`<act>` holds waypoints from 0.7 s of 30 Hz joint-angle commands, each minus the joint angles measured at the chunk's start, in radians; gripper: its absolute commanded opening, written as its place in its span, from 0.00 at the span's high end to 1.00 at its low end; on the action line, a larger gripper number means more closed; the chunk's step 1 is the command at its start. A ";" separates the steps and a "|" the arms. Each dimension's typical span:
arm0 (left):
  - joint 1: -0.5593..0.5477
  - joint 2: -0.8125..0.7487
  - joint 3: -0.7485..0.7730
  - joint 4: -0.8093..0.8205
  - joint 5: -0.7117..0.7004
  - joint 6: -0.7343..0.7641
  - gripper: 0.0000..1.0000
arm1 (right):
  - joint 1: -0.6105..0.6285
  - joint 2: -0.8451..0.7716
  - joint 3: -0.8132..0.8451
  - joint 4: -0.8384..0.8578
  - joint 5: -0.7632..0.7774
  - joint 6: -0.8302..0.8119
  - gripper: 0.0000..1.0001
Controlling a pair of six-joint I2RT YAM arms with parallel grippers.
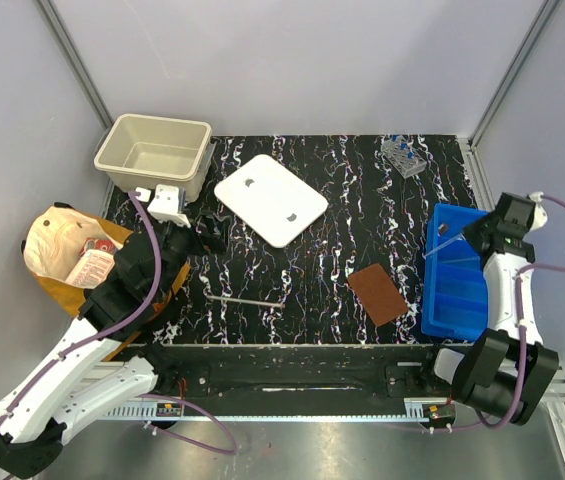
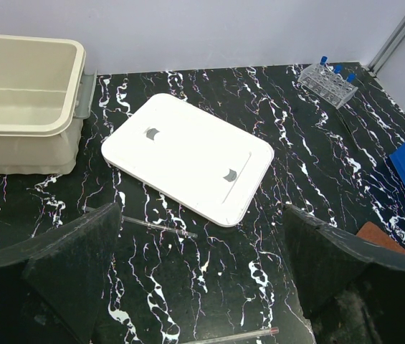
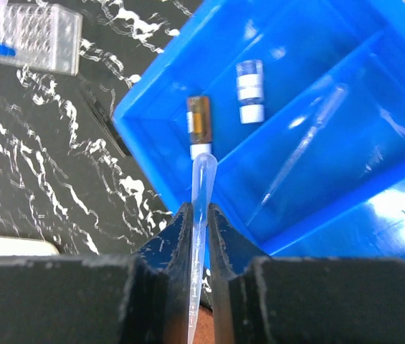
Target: Organize the chemistry lab equipment
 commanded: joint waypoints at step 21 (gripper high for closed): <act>-0.006 -0.021 0.012 0.042 0.000 0.008 0.01 | -0.247 0.045 -0.202 0.262 0.012 0.240 0.83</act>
